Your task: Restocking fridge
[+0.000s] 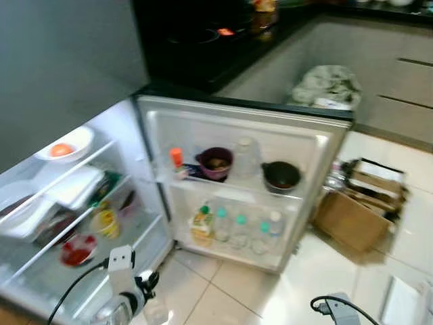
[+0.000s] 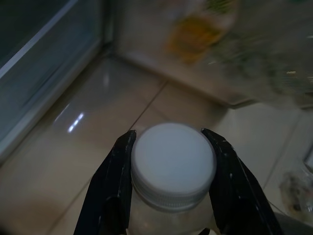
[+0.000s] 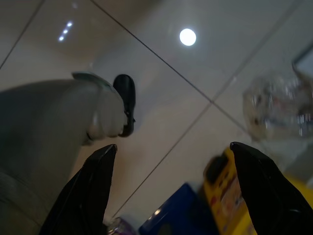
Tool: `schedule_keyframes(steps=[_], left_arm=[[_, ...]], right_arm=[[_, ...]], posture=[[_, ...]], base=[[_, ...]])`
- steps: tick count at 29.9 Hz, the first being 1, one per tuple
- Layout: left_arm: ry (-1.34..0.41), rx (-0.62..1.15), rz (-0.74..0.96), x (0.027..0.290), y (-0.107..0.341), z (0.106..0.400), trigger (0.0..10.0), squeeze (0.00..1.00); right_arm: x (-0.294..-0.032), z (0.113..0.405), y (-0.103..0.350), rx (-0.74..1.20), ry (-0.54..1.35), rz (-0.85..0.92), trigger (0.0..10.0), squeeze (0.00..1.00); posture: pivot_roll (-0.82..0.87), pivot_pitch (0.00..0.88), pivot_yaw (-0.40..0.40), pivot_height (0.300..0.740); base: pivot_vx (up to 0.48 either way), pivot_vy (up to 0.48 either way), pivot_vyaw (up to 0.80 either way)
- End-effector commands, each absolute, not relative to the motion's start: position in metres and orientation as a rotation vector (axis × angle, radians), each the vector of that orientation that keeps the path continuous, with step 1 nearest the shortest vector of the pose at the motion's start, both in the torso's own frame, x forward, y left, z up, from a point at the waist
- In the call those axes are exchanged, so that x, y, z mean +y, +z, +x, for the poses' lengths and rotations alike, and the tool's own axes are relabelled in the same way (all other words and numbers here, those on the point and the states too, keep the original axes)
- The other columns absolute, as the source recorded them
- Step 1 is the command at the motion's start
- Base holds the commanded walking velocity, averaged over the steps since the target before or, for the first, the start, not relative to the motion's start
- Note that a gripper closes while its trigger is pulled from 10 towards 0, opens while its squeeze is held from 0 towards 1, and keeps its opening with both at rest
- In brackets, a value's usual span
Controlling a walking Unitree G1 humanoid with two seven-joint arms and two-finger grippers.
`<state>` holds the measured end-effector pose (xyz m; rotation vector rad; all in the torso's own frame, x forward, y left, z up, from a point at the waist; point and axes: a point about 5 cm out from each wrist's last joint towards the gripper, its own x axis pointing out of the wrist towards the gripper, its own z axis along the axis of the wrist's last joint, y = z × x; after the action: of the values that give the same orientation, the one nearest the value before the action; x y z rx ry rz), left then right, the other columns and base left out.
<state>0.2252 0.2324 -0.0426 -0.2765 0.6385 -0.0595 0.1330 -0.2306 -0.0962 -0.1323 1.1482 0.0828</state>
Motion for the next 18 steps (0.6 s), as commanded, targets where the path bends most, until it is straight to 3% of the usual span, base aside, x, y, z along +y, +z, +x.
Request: schedule_keyframes(steps=[1,5,16,18], left_arm=[[-0.087,0.615,-0.255,0.2286,-0.0399,0.2291,10.0,0.00],[-0.103,0.599,-0.242,0.2271,-0.0377,0.2321,10.0,0.00],[-0.130,0.578,-0.241,0.2207,-0.0356,0.2364,10.0,0.00],[-0.113,0.569,-0.246,0.2207,-0.0345,0.2382,10.0,0.00]], right_arm=[[-0.2288,0.1386,-0.0946,1.136,0.098,-0.145,10.0,0.00],[-0.2286,0.1393,-0.0943,1.131,0.101,-0.139,10.0,0.00],[-0.2294,0.1423,-0.0929,1.122,0.109,-0.142,10.0,0.00],[-0.2290,0.1447,-0.0921,1.115,0.111,-0.140,10.0,0.00]], posture=[[-0.05,0.000,0.009,0.740],[-0.06,0.000,0.007,0.740],[-0.06,0.000,0.006,0.740],[-0.05,0.000,0.002,0.740]], base=[[0.000,0.000,0.00],[0.000,0.000,0.00],[0.000,-0.421,0.00],[0.000,0.000,0.00]])
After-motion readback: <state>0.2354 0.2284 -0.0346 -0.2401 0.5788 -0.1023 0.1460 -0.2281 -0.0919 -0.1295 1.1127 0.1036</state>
